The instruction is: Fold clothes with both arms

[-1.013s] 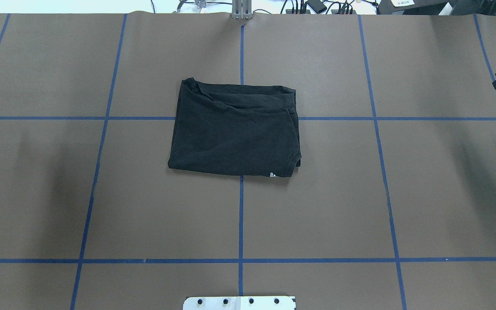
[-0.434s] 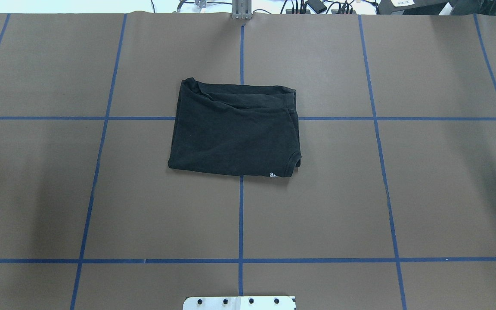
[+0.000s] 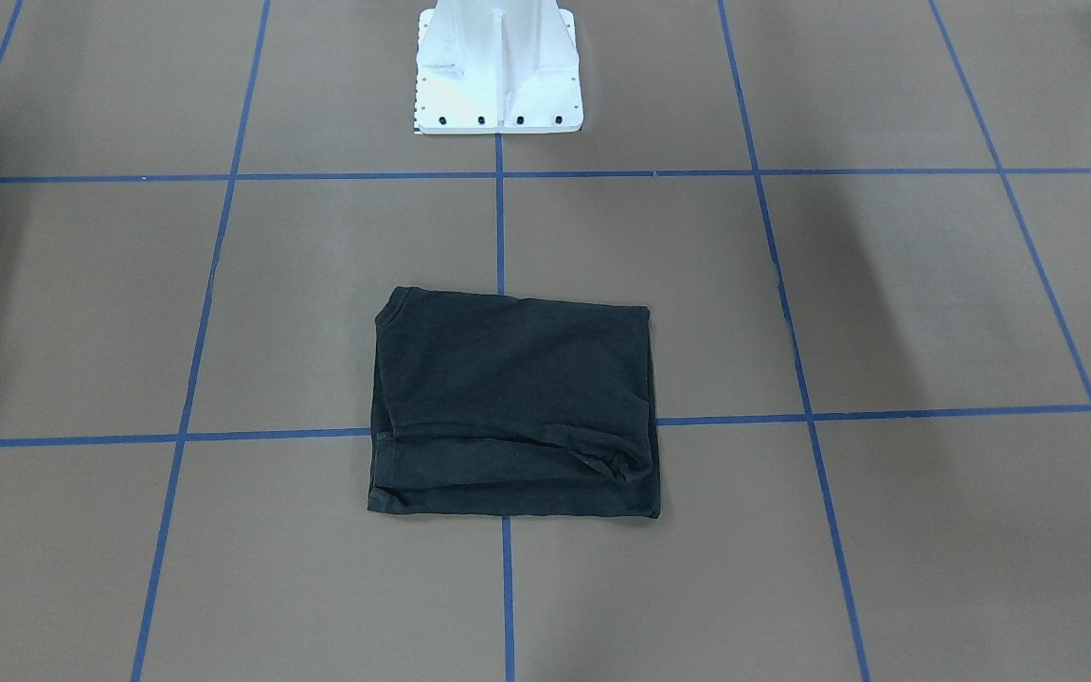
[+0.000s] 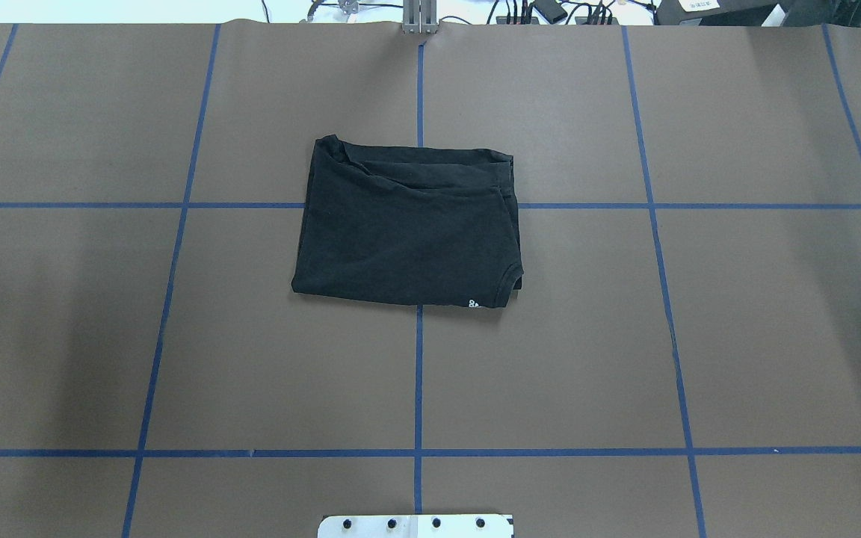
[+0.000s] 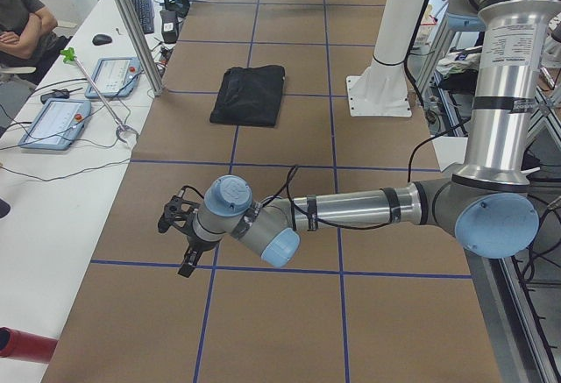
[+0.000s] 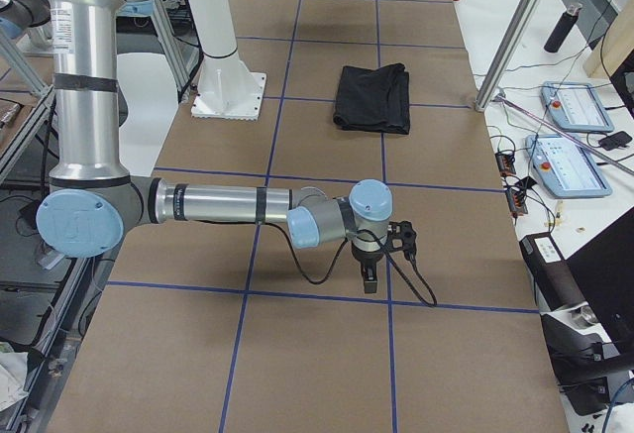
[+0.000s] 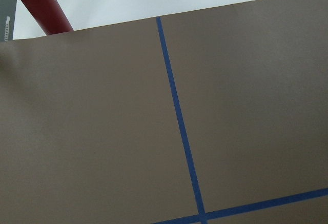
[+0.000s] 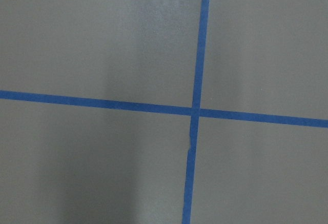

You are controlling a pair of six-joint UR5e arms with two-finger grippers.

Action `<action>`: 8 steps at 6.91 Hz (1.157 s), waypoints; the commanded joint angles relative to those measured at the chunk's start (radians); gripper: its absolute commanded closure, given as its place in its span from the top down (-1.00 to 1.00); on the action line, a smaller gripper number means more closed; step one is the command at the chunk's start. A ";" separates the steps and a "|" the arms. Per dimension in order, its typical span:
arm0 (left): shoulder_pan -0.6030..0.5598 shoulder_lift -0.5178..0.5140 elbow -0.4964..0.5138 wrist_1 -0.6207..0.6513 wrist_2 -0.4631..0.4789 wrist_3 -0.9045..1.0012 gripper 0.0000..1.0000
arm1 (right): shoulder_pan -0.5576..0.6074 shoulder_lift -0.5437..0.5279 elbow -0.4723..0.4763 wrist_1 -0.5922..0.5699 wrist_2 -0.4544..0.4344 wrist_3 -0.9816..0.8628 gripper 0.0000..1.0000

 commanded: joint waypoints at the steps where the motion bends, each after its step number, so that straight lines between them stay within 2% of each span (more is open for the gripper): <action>1: 0.036 -0.002 -0.049 0.181 0.014 0.095 1.00 | 0.013 -0.006 -0.004 -0.011 0.004 0.000 1.00; 3: 0.025 -0.003 -0.116 0.434 0.017 0.272 1.00 | 0.020 -0.015 -0.005 -0.017 0.009 0.001 1.00; 5: 0.011 0.013 -0.188 0.504 0.032 0.315 1.00 | 0.020 -0.029 -0.008 -0.017 0.045 0.001 1.00; 7: 0.008 0.017 -0.225 0.666 0.013 0.316 1.00 | 0.044 -0.061 -0.007 -0.017 0.134 0.001 1.00; 8: 0.007 0.024 -0.219 0.687 -0.059 0.315 1.00 | 0.050 -0.079 -0.005 -0.017 0.148 0.001 1.00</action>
